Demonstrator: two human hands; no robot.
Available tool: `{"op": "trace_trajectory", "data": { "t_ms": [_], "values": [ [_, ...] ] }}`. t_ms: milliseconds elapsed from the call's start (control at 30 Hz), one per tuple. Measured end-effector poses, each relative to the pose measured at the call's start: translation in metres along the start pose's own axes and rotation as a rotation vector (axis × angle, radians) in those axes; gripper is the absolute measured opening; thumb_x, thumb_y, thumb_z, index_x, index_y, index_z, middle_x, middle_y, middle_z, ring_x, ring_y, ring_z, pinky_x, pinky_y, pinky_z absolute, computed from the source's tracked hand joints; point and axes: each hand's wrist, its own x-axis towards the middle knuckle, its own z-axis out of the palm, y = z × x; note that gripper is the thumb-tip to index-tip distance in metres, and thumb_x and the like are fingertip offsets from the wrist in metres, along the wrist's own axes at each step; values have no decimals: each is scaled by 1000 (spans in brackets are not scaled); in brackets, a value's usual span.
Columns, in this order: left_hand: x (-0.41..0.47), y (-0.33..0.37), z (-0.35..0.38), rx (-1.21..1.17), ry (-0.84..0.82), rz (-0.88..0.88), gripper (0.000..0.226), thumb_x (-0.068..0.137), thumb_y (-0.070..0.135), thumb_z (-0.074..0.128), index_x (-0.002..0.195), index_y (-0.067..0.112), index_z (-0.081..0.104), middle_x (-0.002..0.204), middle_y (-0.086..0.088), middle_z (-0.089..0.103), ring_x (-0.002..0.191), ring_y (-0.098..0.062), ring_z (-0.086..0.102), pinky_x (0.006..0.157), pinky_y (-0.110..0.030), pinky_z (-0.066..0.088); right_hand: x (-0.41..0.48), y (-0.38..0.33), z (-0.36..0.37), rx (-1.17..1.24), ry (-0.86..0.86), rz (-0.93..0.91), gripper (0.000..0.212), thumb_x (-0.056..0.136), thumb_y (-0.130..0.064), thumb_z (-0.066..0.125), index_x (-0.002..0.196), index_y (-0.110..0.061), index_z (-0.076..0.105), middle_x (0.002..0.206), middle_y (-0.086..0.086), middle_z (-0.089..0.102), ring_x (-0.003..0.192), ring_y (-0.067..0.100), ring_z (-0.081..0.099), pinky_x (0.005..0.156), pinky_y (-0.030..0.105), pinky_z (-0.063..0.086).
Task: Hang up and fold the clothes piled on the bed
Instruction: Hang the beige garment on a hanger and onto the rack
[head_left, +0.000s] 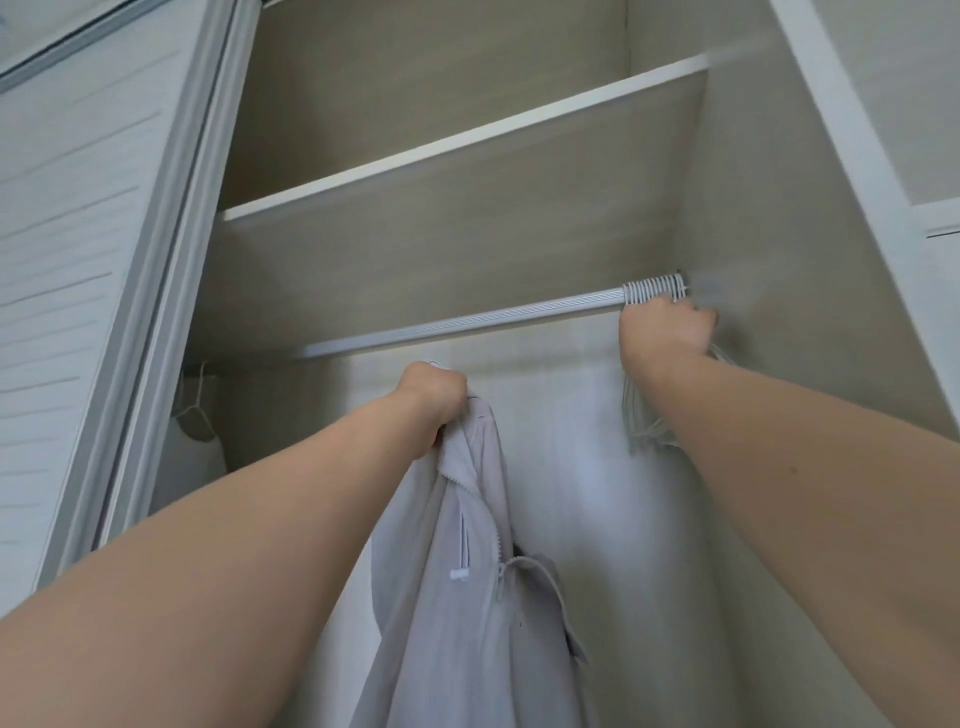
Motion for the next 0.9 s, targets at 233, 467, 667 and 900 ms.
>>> {"op": "trace_trajectory", "data": {
  "t_ms": [233, 467, 667, 900],
  "values": [
    [-9, 2, -20, 60, 70, 29, 29, 99, 14, 52, 72, 16, 41, 103, -15, 54, 90, -27, 54, 90, -42, 54, -1, -1, -10, 91, 75, -27, 39, 96, -8, 48, 135, -9, 56, 138, 18, 49, 132, 39, 43, 108, 44, 34],
    [-25, 41, -69, 71, 229, 157, 33, 101, 17, 49, 69, 17, 39, 73, -3, 45, 87, -27, 50, 79, -35, 46, -21, -19, -54, 383, 121, -87, 34, 95, -3, 50, 128, 2, 52, 131, 23, 54, 124, 42, 52, 99, 44, 44],
    [-55, 97, -151, 78, 416, 203, 35, 103, 19, 45, 69, 19, 34, 72, 1, 39, 88, -25, 46, 77, -29, 40, -51, -29, -111, 942, -60, -75, 11, 90, -2, 49, 89, 0, 60, 104, 24, 63, 81, 37, 54, 70, 31, 40],
    [-117, 143, -261, 90, 556, 191, 33, 103, 17, 42, 71, 22, 34, 74, 4, 41, 88, -22, 48, 68, -25, 43, -129, -71, -176, 1634, -268, -28, 12, 95, -9, 49, 88, -13, 57, 74, 7, 46, 69, 23, 39, 62, 31, 32]
  ]
}}
